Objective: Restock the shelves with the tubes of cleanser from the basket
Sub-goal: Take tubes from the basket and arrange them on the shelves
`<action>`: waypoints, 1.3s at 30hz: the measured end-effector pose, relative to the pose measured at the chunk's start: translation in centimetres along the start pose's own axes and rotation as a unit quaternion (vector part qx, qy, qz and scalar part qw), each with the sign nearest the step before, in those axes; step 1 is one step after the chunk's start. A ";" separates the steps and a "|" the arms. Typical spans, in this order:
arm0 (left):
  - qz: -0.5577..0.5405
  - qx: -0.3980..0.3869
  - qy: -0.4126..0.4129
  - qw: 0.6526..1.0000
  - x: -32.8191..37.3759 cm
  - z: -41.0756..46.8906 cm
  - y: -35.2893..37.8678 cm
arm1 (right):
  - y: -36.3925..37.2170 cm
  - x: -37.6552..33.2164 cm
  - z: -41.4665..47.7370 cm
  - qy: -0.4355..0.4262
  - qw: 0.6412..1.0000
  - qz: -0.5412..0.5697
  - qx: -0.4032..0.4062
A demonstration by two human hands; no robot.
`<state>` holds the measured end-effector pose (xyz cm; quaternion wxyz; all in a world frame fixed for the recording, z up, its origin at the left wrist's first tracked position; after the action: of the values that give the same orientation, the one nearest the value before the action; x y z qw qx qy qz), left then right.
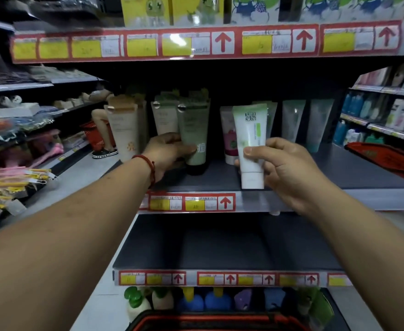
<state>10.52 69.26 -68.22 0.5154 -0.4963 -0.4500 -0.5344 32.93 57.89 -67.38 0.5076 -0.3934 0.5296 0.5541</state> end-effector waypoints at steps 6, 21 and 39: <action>0.114 -0.025 -0.013 0.993 -0.5 1.5 0.2 | -0.7 1.0 2.6 0.005 1.000 0.011 0.014; 0.303 0.083 0.063 0.947 -1.6 4.1 2.4 | -0.8 1.4 5.4 0.003 1.000 0.006 0.011; 0.300 0.146 -0.006 0.943 -0.9 3.2 4.2 | -2.0 1.8 5.9 -0.024 1.000 -0.004 0.008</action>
<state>14.90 72.28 -68.94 0.7158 -0.5307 -0.3564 -0.2811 35.19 63.87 -68.76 0.5254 -0.3777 0.5204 0.5572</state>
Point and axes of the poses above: each hand's wrist, its own z-axis towards the middle knuckle, its own y-axis out of the palm, x = y × z, the point moved 1 cm from there along z, towards the middle knuckle, and after that the axes turned 1 degree about -z, right-handed, at the moved point
